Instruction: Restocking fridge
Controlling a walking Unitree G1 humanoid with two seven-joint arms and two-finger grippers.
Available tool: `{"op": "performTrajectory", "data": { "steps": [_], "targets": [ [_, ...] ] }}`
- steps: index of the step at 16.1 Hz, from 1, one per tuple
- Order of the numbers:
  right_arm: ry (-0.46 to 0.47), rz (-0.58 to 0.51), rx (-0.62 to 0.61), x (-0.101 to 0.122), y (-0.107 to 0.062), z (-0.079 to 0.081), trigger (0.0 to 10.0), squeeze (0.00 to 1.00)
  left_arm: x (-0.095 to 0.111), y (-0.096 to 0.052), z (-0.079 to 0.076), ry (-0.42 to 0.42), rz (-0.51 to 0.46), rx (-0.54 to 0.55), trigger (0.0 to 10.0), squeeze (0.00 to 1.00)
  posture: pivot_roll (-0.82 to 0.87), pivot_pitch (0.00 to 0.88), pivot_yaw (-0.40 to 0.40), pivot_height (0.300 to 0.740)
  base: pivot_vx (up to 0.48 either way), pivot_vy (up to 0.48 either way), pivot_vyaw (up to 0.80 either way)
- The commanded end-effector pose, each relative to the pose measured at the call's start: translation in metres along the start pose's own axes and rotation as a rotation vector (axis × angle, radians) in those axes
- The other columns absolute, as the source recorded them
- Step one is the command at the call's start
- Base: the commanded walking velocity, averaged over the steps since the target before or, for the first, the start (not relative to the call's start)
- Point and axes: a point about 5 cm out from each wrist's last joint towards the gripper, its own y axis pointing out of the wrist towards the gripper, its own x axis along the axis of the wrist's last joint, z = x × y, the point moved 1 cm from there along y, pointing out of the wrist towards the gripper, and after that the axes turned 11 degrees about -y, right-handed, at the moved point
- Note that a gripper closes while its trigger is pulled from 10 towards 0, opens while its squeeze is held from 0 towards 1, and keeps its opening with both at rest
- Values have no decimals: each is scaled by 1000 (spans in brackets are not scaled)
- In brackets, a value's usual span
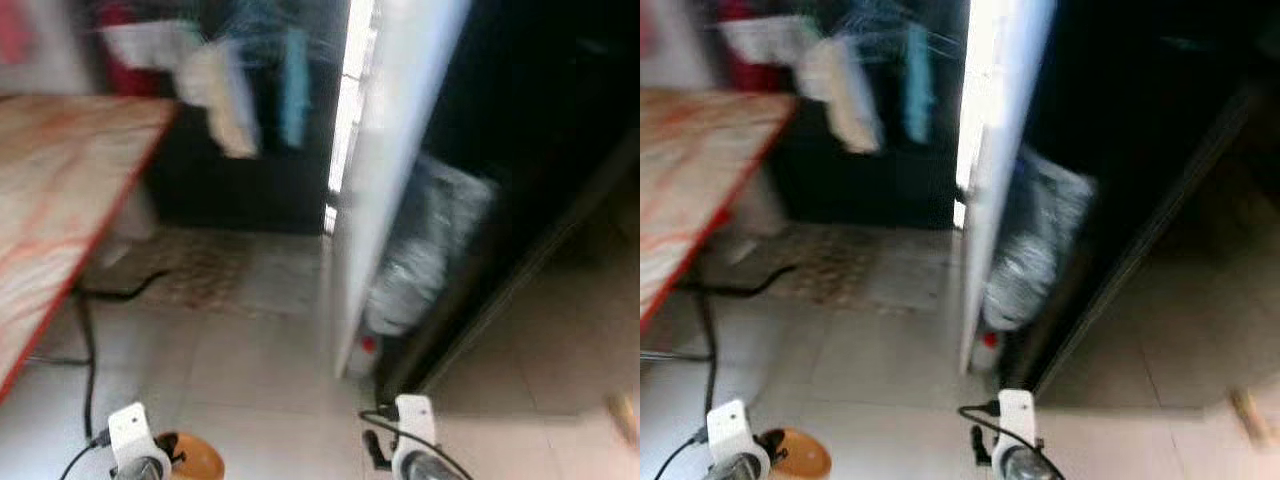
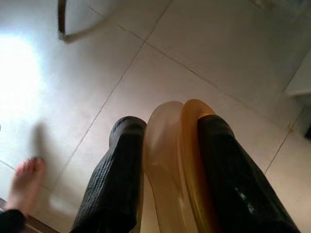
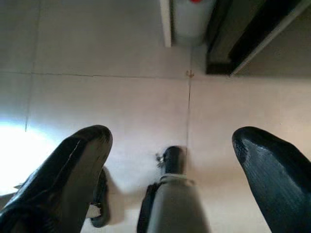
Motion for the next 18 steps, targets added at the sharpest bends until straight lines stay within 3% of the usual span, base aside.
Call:
{"op": "performTrajectory", "data": {
  "steps": [1,18],
  "targets": [
    [-4,15,-15,-4,-1,-6,10000,0,-5,0,-1,14,23,-6,10000,0,42,78,-8,740,0,0,-800],
    [-16,23,-11,-7,-1,-5,10000,0,-10,-1,-7,51,39,-31,10000,0,37,54,-8,740,0,0,-800]
  ]
}}
